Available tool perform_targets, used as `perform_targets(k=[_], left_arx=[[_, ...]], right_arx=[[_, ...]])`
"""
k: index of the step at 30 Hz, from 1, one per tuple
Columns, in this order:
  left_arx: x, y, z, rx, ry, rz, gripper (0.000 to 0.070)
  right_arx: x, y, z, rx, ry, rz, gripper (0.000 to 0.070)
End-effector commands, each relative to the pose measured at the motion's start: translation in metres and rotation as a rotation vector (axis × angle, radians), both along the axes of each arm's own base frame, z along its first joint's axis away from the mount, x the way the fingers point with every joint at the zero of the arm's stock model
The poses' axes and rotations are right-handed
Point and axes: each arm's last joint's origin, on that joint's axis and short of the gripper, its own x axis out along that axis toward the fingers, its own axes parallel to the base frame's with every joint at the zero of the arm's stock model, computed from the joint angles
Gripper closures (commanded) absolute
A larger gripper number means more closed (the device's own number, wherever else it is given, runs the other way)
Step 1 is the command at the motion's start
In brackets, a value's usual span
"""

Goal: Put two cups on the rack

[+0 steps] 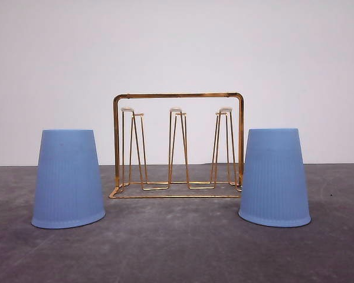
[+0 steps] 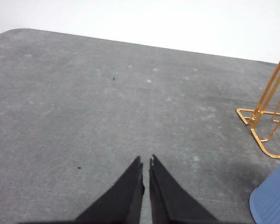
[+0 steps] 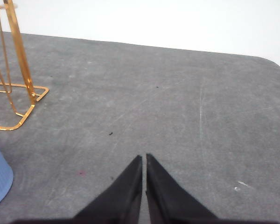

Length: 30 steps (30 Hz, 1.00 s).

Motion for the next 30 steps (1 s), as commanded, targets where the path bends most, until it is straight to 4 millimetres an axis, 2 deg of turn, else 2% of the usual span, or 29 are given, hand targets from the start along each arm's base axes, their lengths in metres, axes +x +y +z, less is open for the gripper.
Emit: perform_targets(k=[1, 30], left_arx=[[0.0005, 0.0001, -0.0053, 0.0, 0.017, 0.003, 0.0697], [0.0006, 0.0, -0.0052, -0.001, 0.016, -0.001, 0.0697]], right_arx=[[0.0003, 0.0002, 0.0, 0.003, -0.011, 0.002, 0.0688], [0.0004, 0.0002, 0.0007, 0.017, -0.018, 0.002, 0.0688]])
